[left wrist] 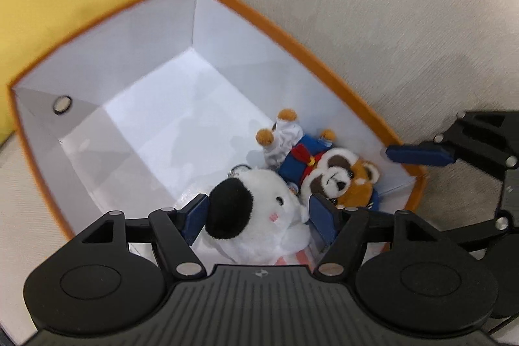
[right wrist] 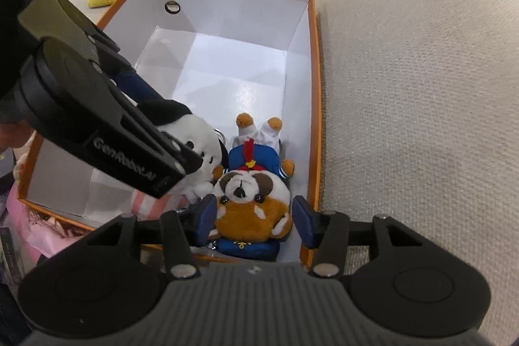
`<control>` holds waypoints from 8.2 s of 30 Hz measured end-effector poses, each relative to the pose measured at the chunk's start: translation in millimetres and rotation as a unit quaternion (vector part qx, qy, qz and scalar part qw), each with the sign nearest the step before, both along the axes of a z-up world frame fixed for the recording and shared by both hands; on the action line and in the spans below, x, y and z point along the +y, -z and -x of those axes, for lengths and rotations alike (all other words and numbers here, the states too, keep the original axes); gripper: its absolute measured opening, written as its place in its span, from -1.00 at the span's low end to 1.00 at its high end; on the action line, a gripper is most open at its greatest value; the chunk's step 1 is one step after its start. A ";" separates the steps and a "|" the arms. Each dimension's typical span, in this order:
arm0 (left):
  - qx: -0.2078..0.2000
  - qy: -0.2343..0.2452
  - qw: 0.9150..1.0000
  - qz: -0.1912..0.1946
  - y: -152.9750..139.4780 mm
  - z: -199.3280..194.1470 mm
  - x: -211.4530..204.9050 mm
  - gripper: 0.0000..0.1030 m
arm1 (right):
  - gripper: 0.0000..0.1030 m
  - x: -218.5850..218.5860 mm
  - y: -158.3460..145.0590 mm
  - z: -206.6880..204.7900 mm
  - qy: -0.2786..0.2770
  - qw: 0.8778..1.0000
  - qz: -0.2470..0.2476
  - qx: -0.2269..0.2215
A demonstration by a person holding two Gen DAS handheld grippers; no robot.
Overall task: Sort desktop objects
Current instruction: 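Open both grippers to release the plushes inside the box, then lift both tools out of the box back toward the pile, then grasp the pink pouch with red heart charm with the left tool, then grasp the crocheted bunny with the right tool while left holds the pink pouch, then carry the pouch and bunny with both tools into the orange box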
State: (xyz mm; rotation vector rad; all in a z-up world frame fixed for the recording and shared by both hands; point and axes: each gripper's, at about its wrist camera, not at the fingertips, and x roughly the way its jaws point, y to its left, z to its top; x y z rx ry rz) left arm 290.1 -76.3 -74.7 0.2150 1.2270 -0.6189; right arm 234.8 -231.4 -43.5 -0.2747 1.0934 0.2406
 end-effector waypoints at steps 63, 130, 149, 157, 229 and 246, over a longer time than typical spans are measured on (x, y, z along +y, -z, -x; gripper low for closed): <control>-0.083 -0.377 0.917 0.101 -56.7 226.1 170.6 -0.27 | -0.46 156.8 -21.7 120.6 -0.264 0.960 -0.092 -0.028; 0.044 -0.442 0.894 0.055 39.4 250.5 172.3 -0.16 | -0.70 173.1 101.4 137.8 -0.180 0.966 -0.143 0.117; -0.118 -0.394 0.910 -0.056 -51.0 217.2 166.5 -0.41 | -0.22 136.5 36.6 112.6 0.056 0.969 -0.238 -0.036; -0.119 -0.375 0.917 -0.068 -46.0 187.5 170.7 -0.40 | 0.07 145.5 53.8 93.5 0.137 0.961 -0.236 -0.040; -0.010 -0.185 0.974 -0.129 -123.6 8.3 31.0 -0.39 | -0.13 -38.5 61.2 -9.9 0.178 0.766 -0.604 0.129; -0.068 -0.155 0.975 -0.141 -98.7 6.6 -12.1 -0.39 | -0.15 -36.5 25.4 5.3 0.164 0.894 -0.414 0.044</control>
